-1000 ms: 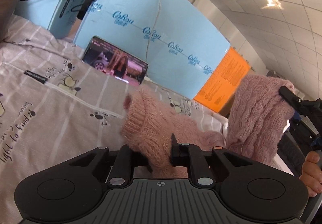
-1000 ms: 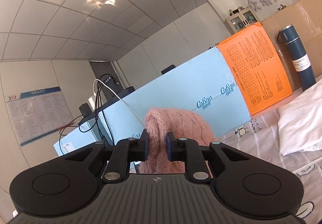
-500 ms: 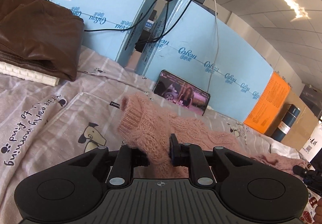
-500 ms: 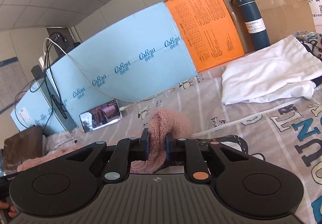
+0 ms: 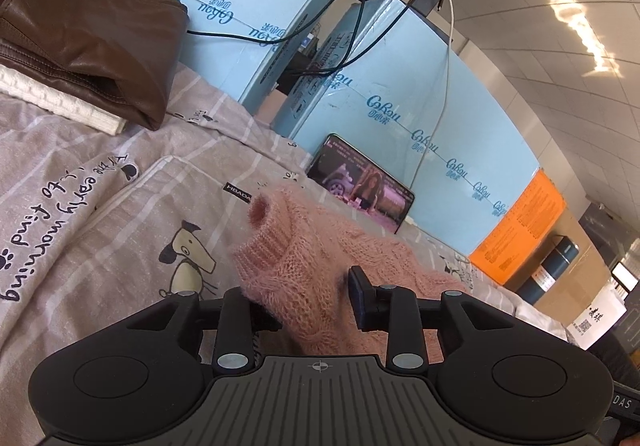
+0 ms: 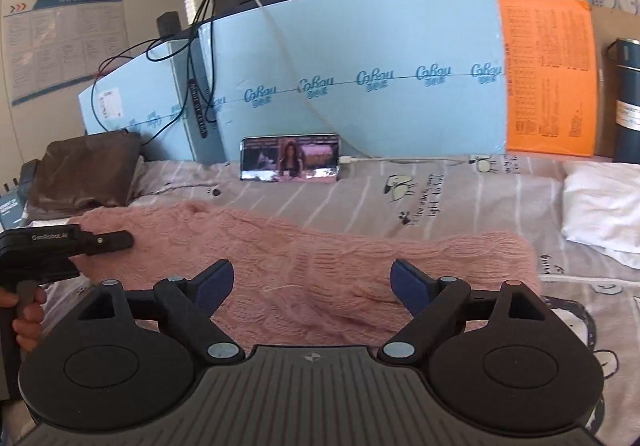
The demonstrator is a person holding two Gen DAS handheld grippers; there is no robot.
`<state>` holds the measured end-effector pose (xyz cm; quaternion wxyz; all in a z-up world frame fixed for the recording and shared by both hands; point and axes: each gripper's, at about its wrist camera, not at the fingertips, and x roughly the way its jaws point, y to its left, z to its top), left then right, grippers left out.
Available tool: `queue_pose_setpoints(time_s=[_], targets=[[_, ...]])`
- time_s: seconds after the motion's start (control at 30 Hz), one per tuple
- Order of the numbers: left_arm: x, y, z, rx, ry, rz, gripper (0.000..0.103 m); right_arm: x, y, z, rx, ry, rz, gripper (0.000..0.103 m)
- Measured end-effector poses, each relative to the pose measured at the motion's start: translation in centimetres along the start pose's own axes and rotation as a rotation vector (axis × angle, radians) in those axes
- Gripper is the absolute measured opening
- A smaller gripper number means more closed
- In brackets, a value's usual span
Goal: Fold clothes
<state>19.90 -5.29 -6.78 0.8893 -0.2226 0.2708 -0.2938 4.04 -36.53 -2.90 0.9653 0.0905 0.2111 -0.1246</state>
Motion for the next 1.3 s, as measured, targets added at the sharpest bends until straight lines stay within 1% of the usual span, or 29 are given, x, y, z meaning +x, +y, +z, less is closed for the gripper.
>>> queue_pose_setpoints(time_s=[0.1, 0.13, 0.17, 0.2, 0.23, 0.27, 0.3, 0.43, 0.47, 0.57, 0.67, 0.7, 0.77, 0.87, 0.93, 1.0, 1.07, 1.1, 1.17, 1.23, 1.27, 1.3], targets=[[-0.1, 0.2, 0.0, -0.015, 0.001, -0.003, 0.031, 2.1, 1.8, 0.3, -0.032, 0.085, 0.01, 0.085], [-0.1, 0.3, 0.0, -0.021, 0.003, -0.004, 0.031, 2.7, 2.1, 0.4, -0.038, 0.113, 0.007, 0.083], [0.0, 0.4, 0.0, -0.025, 0.006, -0.004, 0.031, 3.2, 1.7, 0.0, -0.023, 0.134, -0.008, 0.079], [0.0, 0.4, 0.0, -0.028, 0.009, -0.003, 0.031, 3.2, 1.1, -0.4, -0.002, 0.136, -0.005, 0.074], [0.0, 0.5, 0.0, -0.029, 0.012, 0.0, 0.031, 2.9, 0.5, -0.6, 0.015, 0.118, -0.008, 0.055], [0.1, 0.5, 0.0, -0.029, 0.016, 0.004, 0.031, 2.5, -0.1, -0.5, 0.036, 0.101, -0.011, 0.025], [0.2, 0.5, 0.0, -0.031, 0.019, 0.009, 0.031, 2.0, -0.8, -0.5, 0.057, 0.084, -0.015, 0.017], [0.5, 0.6, 0.0, -0.035, 0.041, 0.029, 0.031, 0.2, -3.2, -0.1, 0.136, 0.011, -0.031, 0.016], [0.6, 0.7, 0.0, -0.036, 0.045, 0.031, 0.031, -0.2, -3.4, 0.3, 0.134, -0.026, -0.045, 0.016], [0.8, 0.7, 0.0, -0.035, 0.055, 0.039, 0.03, -1.0, -4.7, 2.2, 0.158, -0.121, -0.063, 0.016], [1.1, 0.7, 0.1, -0.034, 0.069, 0.05, 0.029, -1.6, -6.4, 4.5, 0.215, -0.207, -0.056, 0.016], [1.1, 0.6, 0.1, -0.03, 0.065, 0.052, 0.025, -1.8, -7.0, 5.2, 0.234, -0.236, -0.054, 0.016], [0.8, 0.2, 0.4, -0.013, 0.037, 0.054, 0.019, -2.1, -8.1, 6.7, 0.272, -0.293, -0.05, 0.015], [0.1, -0.6, 1.6, 0.021, -0.036, 0.05, 0.016, -2.7, -9.9, 9.0, 0.328, -0.38, -0.043, 0.015], [-0.1, -1.1, 2.8, 0.078, -0.088, 0.072, 0.016, -3.3, -11.1, 9.8, 0.358, -0.434, -0.049, 0.015], [-0.1, -1.5, 3.8, 0.144, -0.124, 0.11, 0.016, -3.8, -12.6, 9.6, 0.395, -0.459, -0.071, 0.015], [0.5, -1.3, 4.3, 0.189, -0.119, 0.137, 0.016, -3.5, -14.3, 9.0, 0.431, -0.434, -0.09, 0.015], [0.8, -1.1, 4.4, 0.21, -0.107, 0.149, 0.016, -3.2, -15.3, 8.4, 0.453, -0.403, -0.096, 0.015], [1.7, -0.8, 4.2, 0.261, -0.054, 0.184, 0.017, -2.4, -16.8, 7.0, 0.484, -0.336, -0.103, 0.015], [2.7, -0.5, 4.0, 0.291, 0.016, 0.212, 0.022, -1.2, -18.1, 5.3, 0.501, -0.237, -0.123, 0.015], [3.0, -0.3, 4.0, 0.307, 0.05, 0.224, 0.024, -0.4, -18.6, 4.3, 0.514, -0.171, -0.143, 0.016], [3.3, -0.4, 4.0, 0.331, 0.074, 0.244, 0.032, 0.3, -19.1, 3.3, 0.528, -0.113, -0.167, 0.017]])
